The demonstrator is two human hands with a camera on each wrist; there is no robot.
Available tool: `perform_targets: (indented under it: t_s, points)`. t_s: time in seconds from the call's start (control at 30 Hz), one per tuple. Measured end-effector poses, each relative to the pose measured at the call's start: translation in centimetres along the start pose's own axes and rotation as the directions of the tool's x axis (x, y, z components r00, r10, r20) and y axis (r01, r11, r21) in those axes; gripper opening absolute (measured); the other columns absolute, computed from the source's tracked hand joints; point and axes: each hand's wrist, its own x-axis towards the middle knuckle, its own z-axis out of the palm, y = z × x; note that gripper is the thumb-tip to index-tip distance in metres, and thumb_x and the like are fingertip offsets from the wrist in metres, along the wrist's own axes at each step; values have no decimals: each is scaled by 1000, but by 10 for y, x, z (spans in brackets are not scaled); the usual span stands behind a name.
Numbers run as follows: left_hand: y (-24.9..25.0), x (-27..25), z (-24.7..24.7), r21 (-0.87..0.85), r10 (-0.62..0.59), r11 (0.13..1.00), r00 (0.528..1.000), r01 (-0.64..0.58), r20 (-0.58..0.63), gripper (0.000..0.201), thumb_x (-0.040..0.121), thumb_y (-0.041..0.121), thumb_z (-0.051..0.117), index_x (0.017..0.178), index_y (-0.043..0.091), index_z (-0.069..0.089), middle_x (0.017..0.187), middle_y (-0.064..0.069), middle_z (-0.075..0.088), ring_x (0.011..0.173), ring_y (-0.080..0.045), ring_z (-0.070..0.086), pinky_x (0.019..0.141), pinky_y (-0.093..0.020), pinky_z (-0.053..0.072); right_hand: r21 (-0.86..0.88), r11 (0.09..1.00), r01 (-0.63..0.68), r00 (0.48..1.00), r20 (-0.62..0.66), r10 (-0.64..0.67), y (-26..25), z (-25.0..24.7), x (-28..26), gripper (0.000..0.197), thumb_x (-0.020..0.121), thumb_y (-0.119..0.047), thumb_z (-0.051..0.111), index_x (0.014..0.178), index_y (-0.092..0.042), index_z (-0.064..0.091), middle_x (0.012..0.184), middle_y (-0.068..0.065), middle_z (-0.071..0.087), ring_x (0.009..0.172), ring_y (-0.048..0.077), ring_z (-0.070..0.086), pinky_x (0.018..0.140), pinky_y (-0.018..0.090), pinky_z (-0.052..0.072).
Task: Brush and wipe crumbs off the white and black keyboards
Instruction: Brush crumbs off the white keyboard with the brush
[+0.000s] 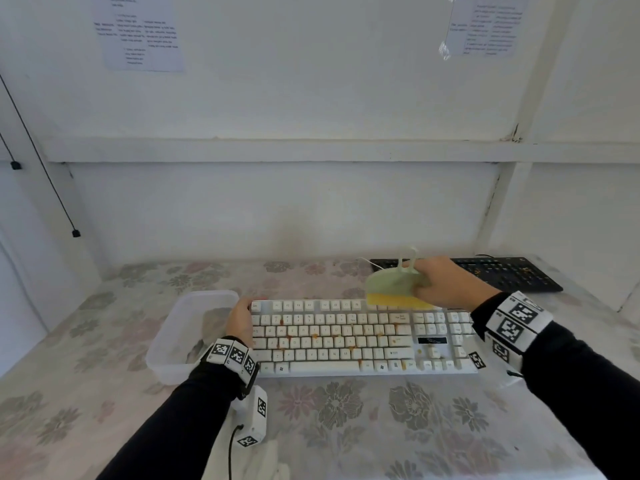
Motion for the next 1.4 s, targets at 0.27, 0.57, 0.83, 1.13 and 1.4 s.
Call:
perform_targets:
  t_s: [0.27,0.57,0.83,1.13,1.4]
  points:
    - [-1,5,0,-18,2,1000,1000,-2,7,26,84,33,51,73,17,68,60,-11,62,53,-28,59,60,-32,52,172,949,265,963,-103,-250,-85,19,35,42,91,-21,57,131,-13,48,112,11,65,89,21,62,78,20,46]
    - [1,3,-1,-66,-5,998,999,7,33,35,95,31,41,76,13,64,68,-9,63,55,-24,60,54,-27,50,139,926,351,935,2,-355,-139,47,50,42,93,-7,51,134,-14,46,114,11,62,100,25,60,79,23,40]
    - [-1,11,1,-15,-11,1000,1000,11,-1,26,85,28,48,70,16,66,54,-8,63,51,-28,59,62,-32,50,49,984,174,983,56,-177,-83,42,34,30,94,-7,47,123,-7,55,107,7,62,76,12,52,73,18,40]
    - [-4,15,0,-9,18,1000,1000,-18,-11,31,89,31,45,70,17,66,47,-6,62,42,-24,60,55,-28,50,29,992,-123,992,28,123,40,27,11,22,86,-7,54,105,-15,62,100,9,63,91,24,63,76,27,50]
    - [-1,5,1,5,33,999,999,-33,-19,28,87,31,47,76,16,69,54,-8,63,52,-28,59,59,-31,52,-103,967,-234,972,-5,234,82,-1,-17,22,88,-3,51,106,-15,59,92,6,59,80,15,52,68,17,36]
